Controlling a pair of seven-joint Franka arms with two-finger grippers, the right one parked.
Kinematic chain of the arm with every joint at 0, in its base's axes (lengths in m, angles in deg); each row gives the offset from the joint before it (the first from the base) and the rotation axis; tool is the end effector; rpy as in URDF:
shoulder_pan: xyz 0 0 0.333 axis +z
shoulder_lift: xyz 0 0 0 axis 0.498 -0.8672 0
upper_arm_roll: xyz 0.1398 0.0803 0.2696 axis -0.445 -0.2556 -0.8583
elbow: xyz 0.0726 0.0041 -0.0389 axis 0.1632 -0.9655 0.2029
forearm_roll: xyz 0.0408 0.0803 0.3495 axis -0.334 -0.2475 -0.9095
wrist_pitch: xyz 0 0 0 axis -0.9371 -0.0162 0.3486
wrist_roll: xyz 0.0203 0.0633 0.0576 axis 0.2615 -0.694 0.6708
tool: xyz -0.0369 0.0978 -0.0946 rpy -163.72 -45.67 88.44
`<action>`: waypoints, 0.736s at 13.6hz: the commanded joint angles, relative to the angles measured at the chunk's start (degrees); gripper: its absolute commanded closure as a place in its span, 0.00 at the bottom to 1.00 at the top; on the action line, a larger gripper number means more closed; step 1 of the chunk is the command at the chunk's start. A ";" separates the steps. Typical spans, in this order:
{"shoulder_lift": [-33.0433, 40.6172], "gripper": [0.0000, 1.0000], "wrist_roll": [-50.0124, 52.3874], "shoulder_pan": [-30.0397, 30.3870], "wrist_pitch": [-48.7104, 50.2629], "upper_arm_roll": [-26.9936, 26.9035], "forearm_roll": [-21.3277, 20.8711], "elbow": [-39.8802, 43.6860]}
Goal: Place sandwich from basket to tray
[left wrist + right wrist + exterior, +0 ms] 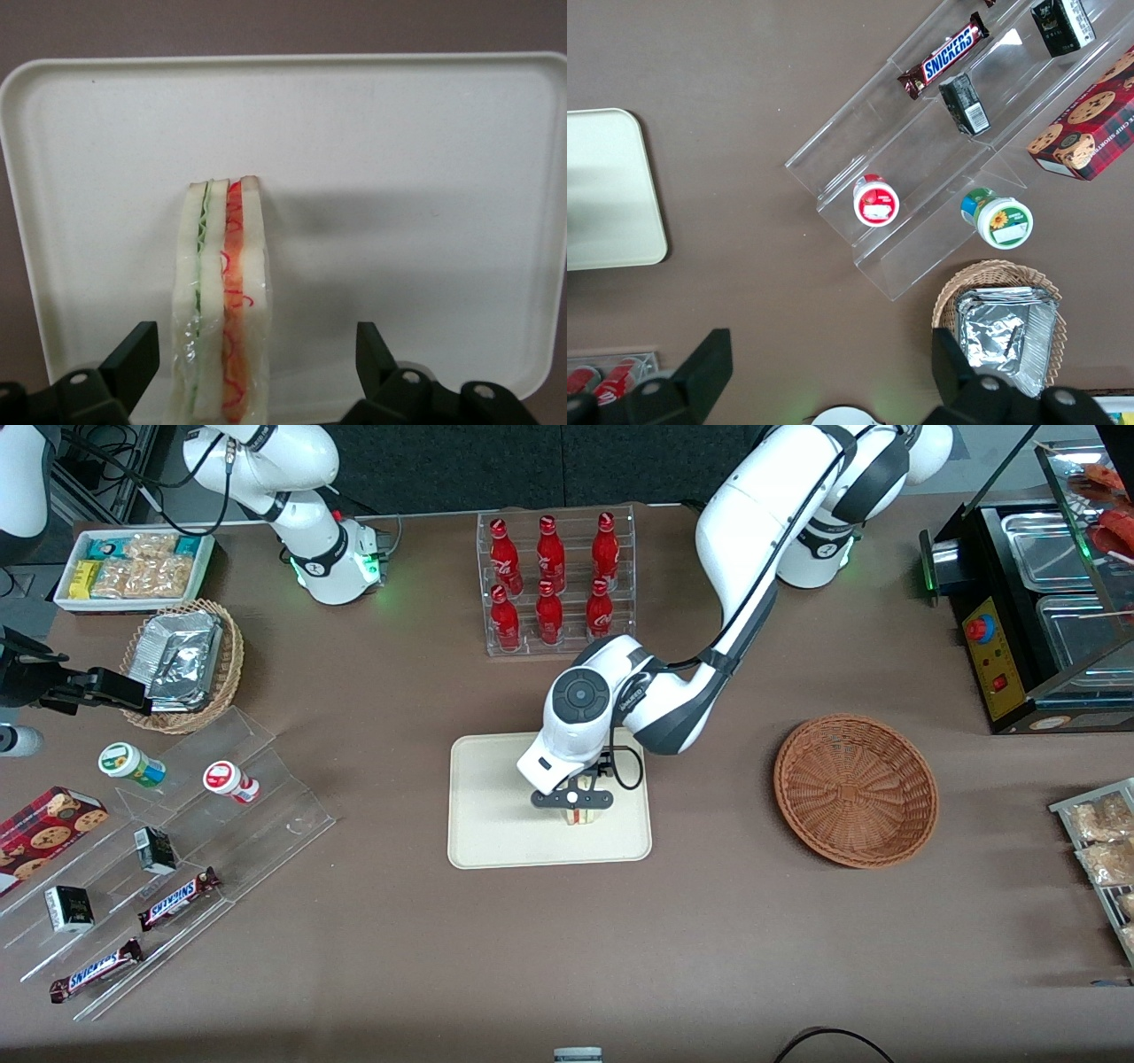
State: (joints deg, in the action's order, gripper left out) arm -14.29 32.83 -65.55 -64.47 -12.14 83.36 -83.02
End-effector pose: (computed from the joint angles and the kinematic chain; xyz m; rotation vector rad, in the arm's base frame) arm 0.5140 -0.4997 0.2534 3.0454 0.0165 -0.0599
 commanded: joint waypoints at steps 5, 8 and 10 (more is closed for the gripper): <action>12.45 0.01 2.17 6.40 15.25 -0.86 -0.86 -0.39; 18.68 0.01 1.30 10.53 23.94 -0.94 -1.13 -0.56; 22.03 0.01 0.85 14.23 28.52 -0.86 -1.04 -0.65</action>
State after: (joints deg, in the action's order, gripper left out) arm 3.67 33.94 -54.41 -39.04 -13.47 82.81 -81.64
